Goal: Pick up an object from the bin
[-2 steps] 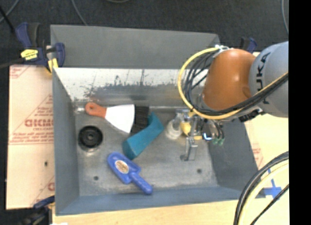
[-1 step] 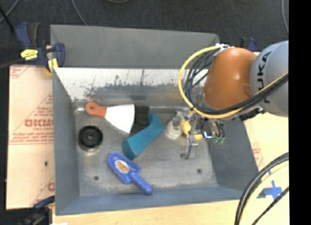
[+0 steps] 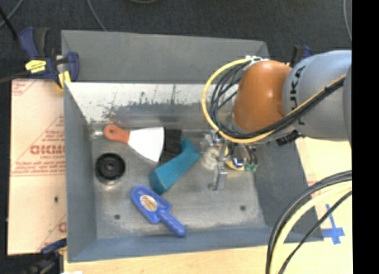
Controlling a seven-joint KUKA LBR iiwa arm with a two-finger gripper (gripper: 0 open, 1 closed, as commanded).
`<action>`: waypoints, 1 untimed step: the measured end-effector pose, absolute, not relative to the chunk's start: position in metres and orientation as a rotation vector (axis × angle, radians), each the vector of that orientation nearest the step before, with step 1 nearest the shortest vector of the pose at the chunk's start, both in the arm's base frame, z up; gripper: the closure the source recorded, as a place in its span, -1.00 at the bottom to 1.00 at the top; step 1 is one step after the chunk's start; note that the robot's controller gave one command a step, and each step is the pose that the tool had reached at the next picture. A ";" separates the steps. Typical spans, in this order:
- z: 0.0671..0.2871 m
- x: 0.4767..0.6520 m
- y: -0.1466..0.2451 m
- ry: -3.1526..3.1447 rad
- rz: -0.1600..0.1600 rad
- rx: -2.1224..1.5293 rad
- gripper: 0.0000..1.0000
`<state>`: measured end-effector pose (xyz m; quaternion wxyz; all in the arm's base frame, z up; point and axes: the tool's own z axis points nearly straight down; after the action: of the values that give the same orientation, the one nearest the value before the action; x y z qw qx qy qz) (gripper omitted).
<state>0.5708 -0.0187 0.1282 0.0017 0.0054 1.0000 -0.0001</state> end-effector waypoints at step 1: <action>0.090 0.569 -0.007 3.131 -0.005 -0.126 -1.00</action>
Offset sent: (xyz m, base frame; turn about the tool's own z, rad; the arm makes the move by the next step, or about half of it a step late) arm 0.0170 0.0573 -0.0556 -0.1170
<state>0.5686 -0.0073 0.0902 0.0041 -0.0402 0.9992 -0.0015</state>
